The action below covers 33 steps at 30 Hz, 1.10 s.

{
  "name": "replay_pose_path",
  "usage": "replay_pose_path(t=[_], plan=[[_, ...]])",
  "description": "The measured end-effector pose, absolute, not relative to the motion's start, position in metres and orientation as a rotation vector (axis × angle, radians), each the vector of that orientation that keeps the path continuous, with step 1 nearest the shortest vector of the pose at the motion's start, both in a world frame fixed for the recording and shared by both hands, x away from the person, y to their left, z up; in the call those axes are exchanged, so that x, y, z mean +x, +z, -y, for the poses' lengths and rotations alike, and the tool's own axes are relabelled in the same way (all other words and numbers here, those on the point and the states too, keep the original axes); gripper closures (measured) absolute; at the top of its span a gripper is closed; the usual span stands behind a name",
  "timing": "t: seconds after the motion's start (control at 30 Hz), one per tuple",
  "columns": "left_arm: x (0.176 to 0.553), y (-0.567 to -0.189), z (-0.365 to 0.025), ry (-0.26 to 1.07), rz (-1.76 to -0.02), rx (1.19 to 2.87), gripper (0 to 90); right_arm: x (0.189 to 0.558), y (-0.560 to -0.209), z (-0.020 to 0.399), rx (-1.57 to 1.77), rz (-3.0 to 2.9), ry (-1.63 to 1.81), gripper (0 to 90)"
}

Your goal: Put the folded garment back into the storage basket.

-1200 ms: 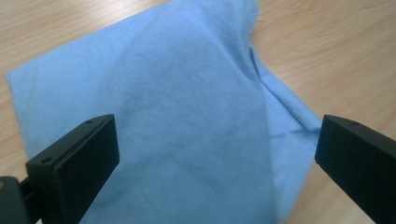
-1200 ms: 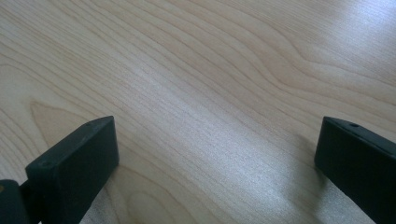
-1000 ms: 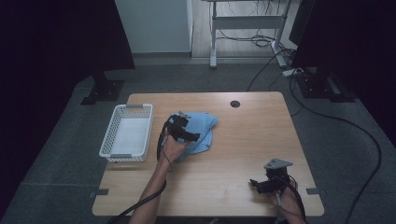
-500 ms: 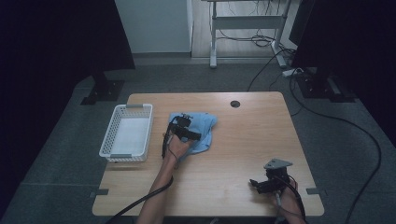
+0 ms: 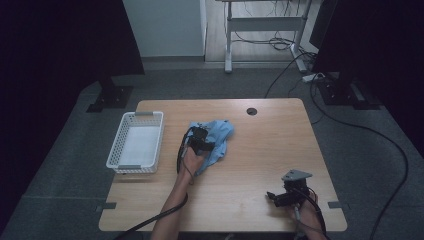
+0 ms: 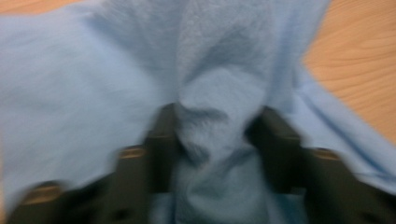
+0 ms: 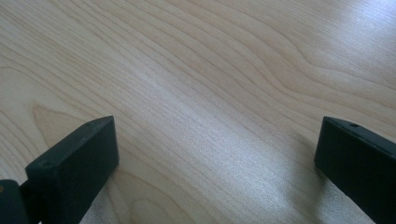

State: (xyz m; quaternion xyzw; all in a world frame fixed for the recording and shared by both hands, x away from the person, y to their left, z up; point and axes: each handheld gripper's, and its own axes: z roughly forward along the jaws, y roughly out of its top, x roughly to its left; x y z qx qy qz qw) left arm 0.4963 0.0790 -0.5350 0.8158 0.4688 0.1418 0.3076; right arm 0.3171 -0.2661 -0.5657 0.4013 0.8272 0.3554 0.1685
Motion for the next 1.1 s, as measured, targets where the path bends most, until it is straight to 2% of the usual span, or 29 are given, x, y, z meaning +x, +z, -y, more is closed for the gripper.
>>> replay_pose_path(t=[0.03, 0.1, 0.2, 0.47, 1.1], plan=[[0.496, -0.535, -0.079, 0.346, -1.241, 2.14, 68.2, 0.317, -0.566, 0.266, 1.14, -2.353, 1.011, 0.0], [0.497, -0.536, -0.081, 0.3, -1.244, 2.121, 77.8, 0.317, -0.566, 0.266, 1.14, -2.353, 1.011, 0.0], [0.5, -0.535, -0.085, 0.252, -1.244, 2.123, 80.3, 0.317, -0.566, 0.266, 1.139, -2.354, 1.012, 0.0], [0.495, -0.52, -0.089, 0.33, -1.217, 2.179, 80.8, 0.317, -0.566, 0.266, 1.134, -2.357, 1.011, 0.0], [0.476, -0.473, -0.108, 0.433, -1.131, 2.157, 80.5, 0.317, -0.566, 0.266, 1.135, -2.357, 1.011, 0.0]])
